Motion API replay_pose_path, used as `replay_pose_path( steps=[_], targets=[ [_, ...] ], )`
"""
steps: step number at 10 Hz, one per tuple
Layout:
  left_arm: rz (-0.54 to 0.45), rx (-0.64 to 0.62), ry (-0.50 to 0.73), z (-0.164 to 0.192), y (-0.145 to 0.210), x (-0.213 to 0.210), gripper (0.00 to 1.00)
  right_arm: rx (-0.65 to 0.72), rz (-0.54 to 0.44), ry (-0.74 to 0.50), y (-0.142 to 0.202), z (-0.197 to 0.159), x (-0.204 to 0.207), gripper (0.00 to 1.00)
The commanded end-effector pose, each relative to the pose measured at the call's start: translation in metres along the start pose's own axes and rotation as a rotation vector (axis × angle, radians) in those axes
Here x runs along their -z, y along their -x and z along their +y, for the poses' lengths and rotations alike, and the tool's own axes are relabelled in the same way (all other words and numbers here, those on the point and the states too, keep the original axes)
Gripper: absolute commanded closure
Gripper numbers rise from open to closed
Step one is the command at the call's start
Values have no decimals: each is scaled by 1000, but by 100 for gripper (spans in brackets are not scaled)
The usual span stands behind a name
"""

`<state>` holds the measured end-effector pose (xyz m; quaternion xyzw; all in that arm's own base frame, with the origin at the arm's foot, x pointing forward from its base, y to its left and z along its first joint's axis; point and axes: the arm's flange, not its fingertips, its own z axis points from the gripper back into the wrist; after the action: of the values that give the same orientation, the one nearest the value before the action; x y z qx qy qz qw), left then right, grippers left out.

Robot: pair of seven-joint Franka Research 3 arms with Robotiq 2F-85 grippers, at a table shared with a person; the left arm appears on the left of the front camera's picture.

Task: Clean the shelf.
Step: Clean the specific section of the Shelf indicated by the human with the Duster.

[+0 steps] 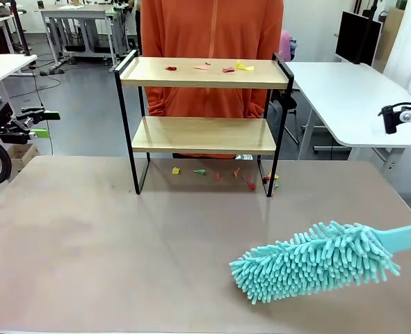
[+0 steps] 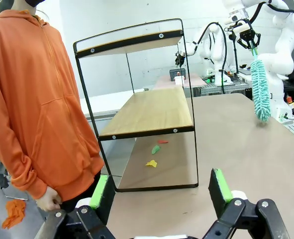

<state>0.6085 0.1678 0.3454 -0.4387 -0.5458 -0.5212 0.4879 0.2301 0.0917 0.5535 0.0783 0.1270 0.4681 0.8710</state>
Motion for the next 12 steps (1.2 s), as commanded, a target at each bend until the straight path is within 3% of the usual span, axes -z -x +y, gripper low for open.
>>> replay_pose_path(
  steps=[1, 12],
  targets=[
    [8, -2, 9, -2, -3, 2, 0, -16, -3, -5, 0, 2, -4, 87],
    [8, -2, 9, -2, -3, 2, 0, -16, -3, -5, 0, 2, -4, 87]
  ],
)
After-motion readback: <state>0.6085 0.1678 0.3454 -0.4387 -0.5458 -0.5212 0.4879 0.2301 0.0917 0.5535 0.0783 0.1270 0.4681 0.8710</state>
